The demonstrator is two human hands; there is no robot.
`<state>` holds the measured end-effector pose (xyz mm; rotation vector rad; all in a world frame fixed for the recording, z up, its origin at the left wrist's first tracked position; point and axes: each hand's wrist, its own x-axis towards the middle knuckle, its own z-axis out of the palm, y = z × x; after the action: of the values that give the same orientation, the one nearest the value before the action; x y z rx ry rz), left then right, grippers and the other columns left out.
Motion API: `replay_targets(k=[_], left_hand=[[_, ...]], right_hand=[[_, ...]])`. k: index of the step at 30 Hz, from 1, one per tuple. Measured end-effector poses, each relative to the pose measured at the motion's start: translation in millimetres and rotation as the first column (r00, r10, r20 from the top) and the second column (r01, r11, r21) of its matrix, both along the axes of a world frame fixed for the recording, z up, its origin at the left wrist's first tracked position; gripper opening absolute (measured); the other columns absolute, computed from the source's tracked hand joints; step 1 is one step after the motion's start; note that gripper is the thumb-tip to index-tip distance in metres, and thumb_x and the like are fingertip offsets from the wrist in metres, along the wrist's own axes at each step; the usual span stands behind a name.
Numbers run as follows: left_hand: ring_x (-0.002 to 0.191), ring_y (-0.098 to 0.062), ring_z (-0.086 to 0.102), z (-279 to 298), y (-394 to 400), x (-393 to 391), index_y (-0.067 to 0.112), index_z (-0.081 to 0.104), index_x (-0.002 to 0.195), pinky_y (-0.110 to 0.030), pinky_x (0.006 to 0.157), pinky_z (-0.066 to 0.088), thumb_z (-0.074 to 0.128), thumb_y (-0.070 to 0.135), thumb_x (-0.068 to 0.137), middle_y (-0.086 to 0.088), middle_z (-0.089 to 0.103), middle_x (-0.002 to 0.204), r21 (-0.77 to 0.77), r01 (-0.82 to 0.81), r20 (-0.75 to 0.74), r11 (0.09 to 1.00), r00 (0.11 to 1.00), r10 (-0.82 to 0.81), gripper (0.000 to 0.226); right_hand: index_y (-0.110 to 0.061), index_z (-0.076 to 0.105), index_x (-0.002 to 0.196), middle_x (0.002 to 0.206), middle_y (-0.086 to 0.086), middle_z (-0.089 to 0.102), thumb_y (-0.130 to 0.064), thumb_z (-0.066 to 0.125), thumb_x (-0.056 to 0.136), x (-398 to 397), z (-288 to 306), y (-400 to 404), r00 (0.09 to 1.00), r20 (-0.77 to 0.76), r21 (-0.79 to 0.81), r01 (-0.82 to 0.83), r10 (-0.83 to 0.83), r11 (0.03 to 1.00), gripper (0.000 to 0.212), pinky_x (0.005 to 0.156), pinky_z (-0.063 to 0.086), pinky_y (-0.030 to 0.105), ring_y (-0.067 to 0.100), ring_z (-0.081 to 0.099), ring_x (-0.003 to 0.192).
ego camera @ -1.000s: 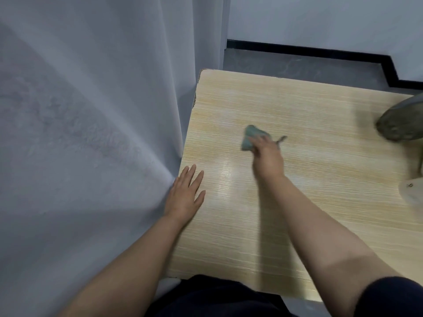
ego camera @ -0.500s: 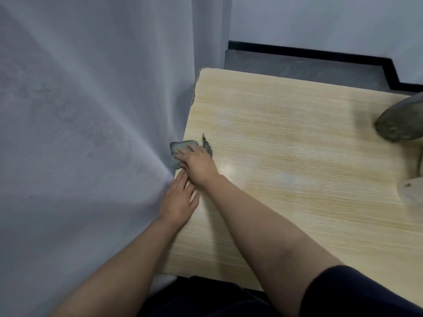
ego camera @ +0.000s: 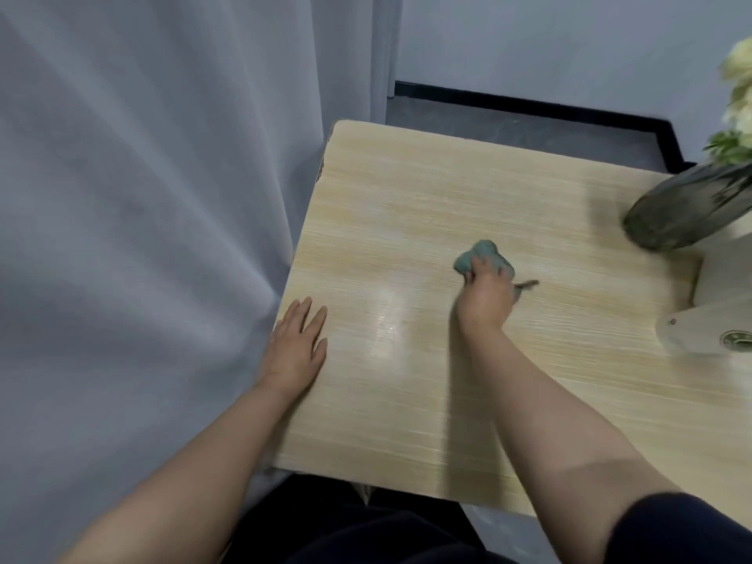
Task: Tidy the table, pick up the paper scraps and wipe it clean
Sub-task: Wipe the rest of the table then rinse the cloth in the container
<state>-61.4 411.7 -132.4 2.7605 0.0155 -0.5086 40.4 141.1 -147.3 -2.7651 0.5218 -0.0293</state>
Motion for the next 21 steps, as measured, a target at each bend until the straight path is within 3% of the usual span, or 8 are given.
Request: replay_targets(k=[4,8,10,11,14,16,19,21], left_hand=[[0.147,-0.018,0.001,0,-5,-21,0.022,0.02,0.15,-0.032,0.117,0.01,0.037,0.033,0.099,-0.002,0.006,0.159,-0.01,-0.013,-0.014,1.0,1.0,0.013,0.054],[0.145,-0.025,0.015,-3,2,-39,0.014,0.035,0.145,-0.039,0.117,0.02,0.04,0.033,0.096,-0.011,0.019,0.156,-0.018,-0.005,0.006,1.0,1.0,0.005,0.053],[0.144,-0.027,0.019,-4,6,-44,0.014,0.039,0.143,-0.039,0.116,0.023,0.032,0.042,0.091,-0.011,0.023,0.154,-0.018,0.01,0.015,1.0,1.0,-0.01,0.06],[0.144,-0.025,0.017,-5,8,-46,0.016,0.036,0.144,-0.036,0.116,0.02,0.028,0.045,0.09,-0.009,0.022,0.155,-0.01,0.017,0.015,1.0,1.0,-0.017,0.062],[0.146,-0.017,0.006,-6,13,-50,0.021,0.024,0.149,-0.028,0.117,0.01,0.036,0.038,0.098,-0.002,0.01,0.158,-0.027,0.013,0.0,1.0,1.0,-0.013,0.055],[0.146,-0.016,0.004,-5,12,-50,0.023,0.021,0.149,-0.027,0.116,0.008,0.038,0.035,0.099,0.0,0.008,0.159,-0.036,0.013,0.01,0.999,1.0,-0.013,0.055],[0.146,-0.016,0.002,-3,10,-51,0.024,0.019,0.15,-0.028,0.117,0.008,0.037,0.034,0.099,0.0,0.006,0.159,-0.039,0.006,0.001,0.999,1.0,-0.006,0.054],[0.146,-0.015,0.001,-2,9,-53,0.024,0.018,0.15,-0.029,0.117,0.008,0.037,0.034,0.1,0.001,0.005,0.159,-0.036,0.006,-0.002,0.999,1.0,-0.006,0.054]], right_hand=[[-0.018,0.051,0.131,0.138,0.007,0.048,-0.014,0.042,0.095,-8,1,85,0.924,-0.026,0.068,-0.378,0.38,0.923,0.038,0.101,0.025,0.033,0.026,0.036,0.129],[-0.023,0.048,0.136,0.147,0.0,0.041,-0.022,0.042,0.098,-38,12,178,0.538,-0.074,0.158,-0.825,0.84,0.542,0.039,0.109,0.018,0.036,0.025,0.027,0.137],[-0.023,0.049,0.135,0.147,0.0,0.041,-0.022,0.044,0.097,-35,7,181,0.467,-0.067,0.173,-0.865,0.882,0.471,0.038,0.109,0.018,0.035,0.023,0.028,0.137],[-0.02,0.053,0.132,0.144,0.003,0.045,-0.019,0.046,0.096,-30,6,171,0.5,-0.027,0.186,-0.848,0.866,0.496,0.036,0.107,0.021,0.033,0.024,0.033,0.134],[-0.014,0.064,0.118,0.128,0.011,0.055,-0.008,0.054,0.09,-18,3,110,0.778,0.084,0.262,-0.62,0.623,0.739,0.031,0.098,0.029,0.021,0.025,0.048,0.118],[-0.018,0.062,0.121,0.131,0.011,0.053,-0.006,0.054,0.088,-19,3,55,0.899,0.088,0.208,-0.437,0.428,0.875,0.036,0.101,0.033,0.027,0.029,0.047,0.121],[-0.016,0.058,0.126,0.134,0.014,0.049,-0.006,0.05,0.091,-28,6,-1,0.991,0.068,0.124,-0.123,0.115,0.985,0.038,0.102,0.036,0.038,0.034,0.045,0.124],[-0.014,0.063,0.121,0.127,0.011,0.056,-0.008,0.046,0.093,-34,6,0,0.988,0.118,0.095,-0.114,0.103,0.989,0.033,0.094,0.04,0.035,0.03,0.05,0.119]])
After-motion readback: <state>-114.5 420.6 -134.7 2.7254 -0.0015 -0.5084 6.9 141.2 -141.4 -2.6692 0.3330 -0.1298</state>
